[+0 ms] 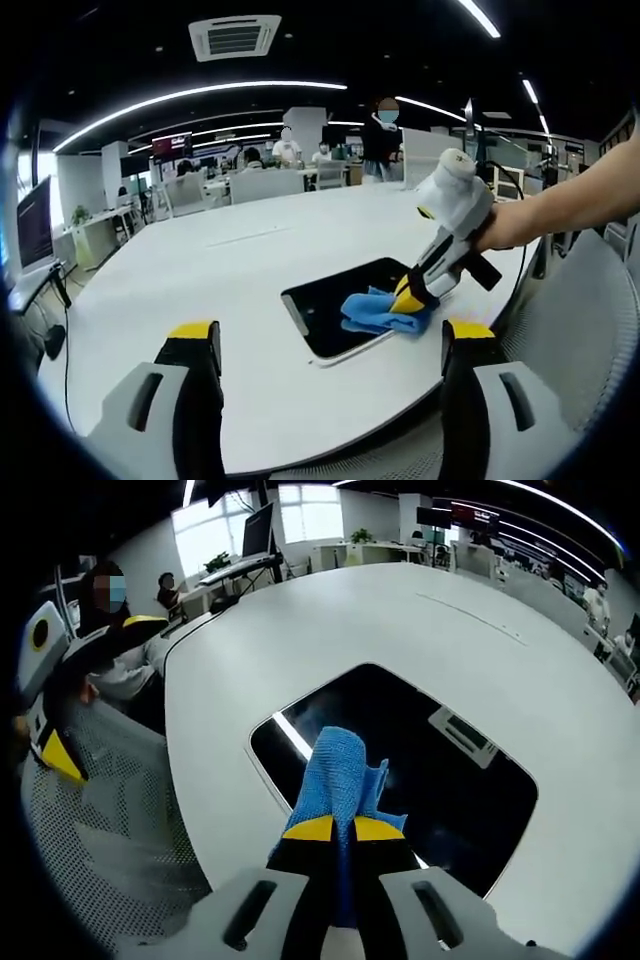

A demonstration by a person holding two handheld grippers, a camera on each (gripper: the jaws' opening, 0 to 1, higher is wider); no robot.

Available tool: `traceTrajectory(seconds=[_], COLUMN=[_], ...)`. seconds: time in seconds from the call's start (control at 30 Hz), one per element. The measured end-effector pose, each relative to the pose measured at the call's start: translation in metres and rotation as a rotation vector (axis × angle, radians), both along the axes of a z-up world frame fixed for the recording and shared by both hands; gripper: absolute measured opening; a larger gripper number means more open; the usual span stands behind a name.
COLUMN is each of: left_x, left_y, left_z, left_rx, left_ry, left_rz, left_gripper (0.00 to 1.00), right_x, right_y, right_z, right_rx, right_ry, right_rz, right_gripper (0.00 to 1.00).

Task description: Wipe the mirror surface with the cleaning cloth until all visible marks leave the cleaned area.

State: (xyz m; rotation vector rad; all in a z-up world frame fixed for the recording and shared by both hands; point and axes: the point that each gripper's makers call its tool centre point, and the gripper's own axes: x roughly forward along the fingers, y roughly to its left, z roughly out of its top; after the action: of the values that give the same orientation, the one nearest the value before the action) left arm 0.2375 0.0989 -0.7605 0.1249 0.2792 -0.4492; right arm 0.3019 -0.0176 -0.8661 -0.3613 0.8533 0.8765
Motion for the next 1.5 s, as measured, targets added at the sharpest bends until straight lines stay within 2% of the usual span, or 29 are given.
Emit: traceTrajectory(seconds=[0.13, 0.4, 0.7, 1.07, 1.23, 1.5], left_x=[0.0, 0.0, -0.001, -0.001, -0.002, -0.002], left_y=[0.0, -0.001, -0.001, -0.001, -0.002, -0.002], left_z=[-0.001, 0.0, 0.001, 0.0, -0.002, -0.002], left_rx=[0.001, -0.004, -0.01, -0.012, -0.01, -0.009], left_ry=[0.002, -0.001, 0.0, 0.002, 0.016, 0.016], left_rz=[-0.002, -0.006, -0.006, -0.01, -0.015, -0.016], left_gripper=[0.89, 0.88, 0.86, 0.86, 0.86, 0.86], right_x=[0.001, 0.006, 0.023, 0.047, 0.057, 0.072], right_y=[0.001, 0.002, 0.004, 0.006, 0.006, 0.006], right_z=[-0.001, 0.0, 0.001, 0.0, 0.0, 0.0], right_rx=[-0.032, 0.009, 0.037, 0.016, -0.005, -0.006], right_ry=[-0.022, -0.016, -0.023, -0.041, -0.07, -0.07], right_rz=[0.026, 0.003, -0.047, -0.061, -0.058, -0.082], right_gripper=[0.0, 0.0, 0.0, 0.0, 0.0, 0.0])
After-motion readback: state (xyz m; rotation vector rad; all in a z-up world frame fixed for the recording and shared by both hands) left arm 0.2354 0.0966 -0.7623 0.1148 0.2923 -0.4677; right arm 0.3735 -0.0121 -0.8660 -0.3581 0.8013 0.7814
